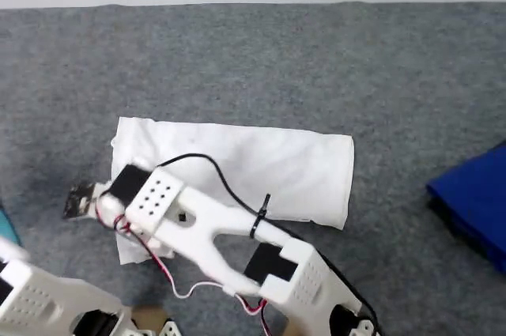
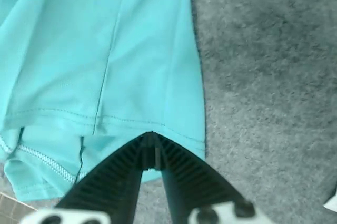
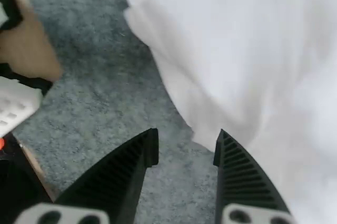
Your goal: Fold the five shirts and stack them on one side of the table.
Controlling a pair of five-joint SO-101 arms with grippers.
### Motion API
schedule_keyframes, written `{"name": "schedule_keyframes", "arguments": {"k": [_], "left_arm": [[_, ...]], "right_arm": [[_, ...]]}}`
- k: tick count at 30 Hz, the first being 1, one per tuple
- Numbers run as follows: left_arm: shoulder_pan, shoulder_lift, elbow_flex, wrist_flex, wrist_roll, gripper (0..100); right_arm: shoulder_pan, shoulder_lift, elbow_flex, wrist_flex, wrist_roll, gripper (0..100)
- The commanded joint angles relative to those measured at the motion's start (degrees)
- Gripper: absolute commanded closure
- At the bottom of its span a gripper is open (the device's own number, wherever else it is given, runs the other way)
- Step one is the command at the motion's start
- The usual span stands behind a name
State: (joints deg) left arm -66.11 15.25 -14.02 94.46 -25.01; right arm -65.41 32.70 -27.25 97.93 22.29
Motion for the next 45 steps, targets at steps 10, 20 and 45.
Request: {"name": "schedule_keyframes", "arguments": {"k": [10, 20, 45], "left_arm": [[-7.9, -3.2, -0.2, -1.9, -2.5, 100], [-9.0, -3.2, -0.2, -2.6, -2.6, 100], [-8.8, -3.4, -0.2, -2.2, -3.6, 100]], "right_arm": [[-1.2, 8.5, -3.2, -9.7, 2.0, 80.9], [-1.4, 10.7, -3.3, -11.4, 2.1, 81.2], [1.5, 10.5, -14.2, -4.4, 7.5, 98.7]]}}
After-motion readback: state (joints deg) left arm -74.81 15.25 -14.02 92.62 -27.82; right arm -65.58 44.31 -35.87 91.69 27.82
